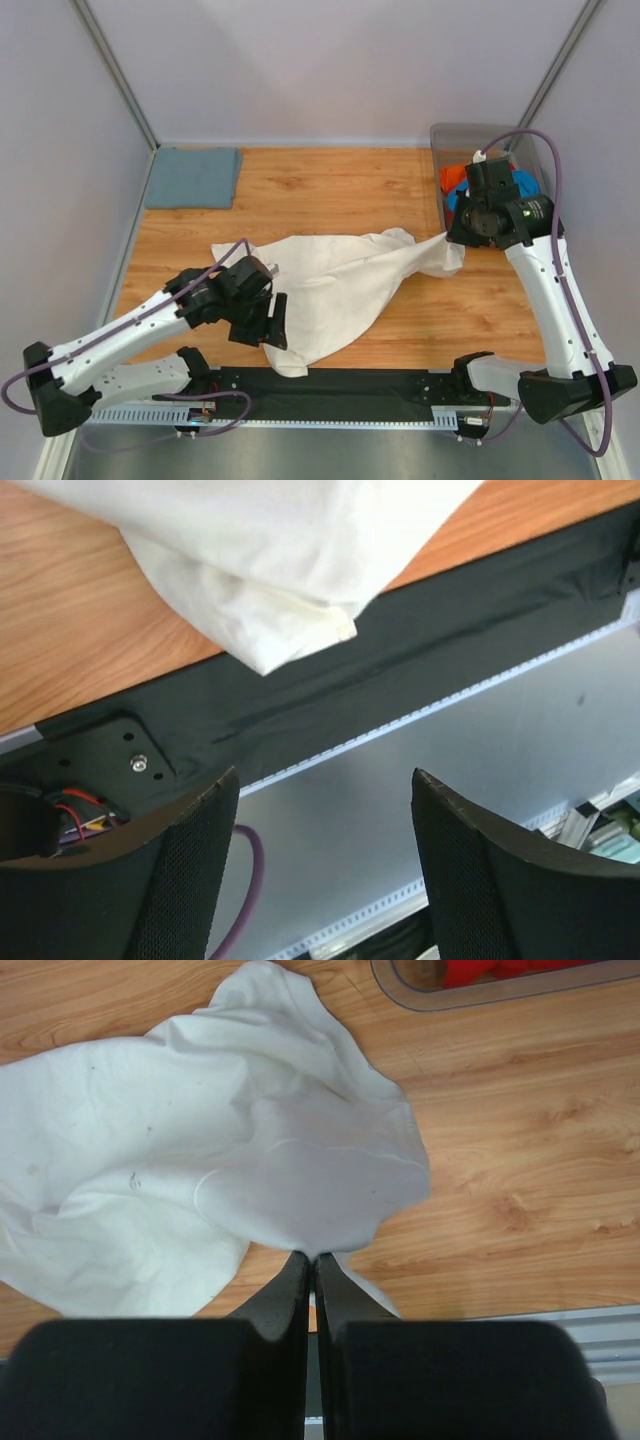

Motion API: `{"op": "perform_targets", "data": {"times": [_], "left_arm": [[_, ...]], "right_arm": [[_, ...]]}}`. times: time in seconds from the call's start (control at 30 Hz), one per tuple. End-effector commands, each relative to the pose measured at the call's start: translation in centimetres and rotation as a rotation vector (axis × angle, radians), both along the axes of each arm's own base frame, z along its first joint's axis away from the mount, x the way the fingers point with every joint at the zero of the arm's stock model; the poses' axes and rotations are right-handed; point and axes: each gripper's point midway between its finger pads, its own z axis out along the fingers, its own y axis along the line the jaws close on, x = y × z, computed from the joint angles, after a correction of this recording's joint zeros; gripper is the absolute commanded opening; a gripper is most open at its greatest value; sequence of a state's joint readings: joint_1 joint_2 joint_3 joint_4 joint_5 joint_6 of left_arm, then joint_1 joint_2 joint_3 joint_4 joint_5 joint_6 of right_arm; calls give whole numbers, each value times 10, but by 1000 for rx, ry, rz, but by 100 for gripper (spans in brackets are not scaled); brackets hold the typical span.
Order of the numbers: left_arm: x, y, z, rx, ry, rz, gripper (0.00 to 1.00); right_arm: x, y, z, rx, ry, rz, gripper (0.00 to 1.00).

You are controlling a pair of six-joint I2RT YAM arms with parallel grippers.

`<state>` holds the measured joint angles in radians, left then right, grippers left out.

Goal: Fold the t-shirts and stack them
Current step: Flatten the tshirt out

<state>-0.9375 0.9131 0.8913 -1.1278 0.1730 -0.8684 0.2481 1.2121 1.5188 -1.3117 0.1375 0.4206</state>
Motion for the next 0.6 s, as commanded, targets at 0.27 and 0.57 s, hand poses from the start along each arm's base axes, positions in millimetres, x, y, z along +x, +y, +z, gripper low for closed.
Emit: {"op": "perform_targets", "data": {"times": [0.27, 0.57], "left_arm": [[52, -31, -61, 186, -33, 79, 37], [-7, -73, -52, 192, 5, -139, 43]], "right_arm": [[9, 16, -5, 61, -10, 45, 0], [10, 17, -8, 61, -6, 56, 0]]}}
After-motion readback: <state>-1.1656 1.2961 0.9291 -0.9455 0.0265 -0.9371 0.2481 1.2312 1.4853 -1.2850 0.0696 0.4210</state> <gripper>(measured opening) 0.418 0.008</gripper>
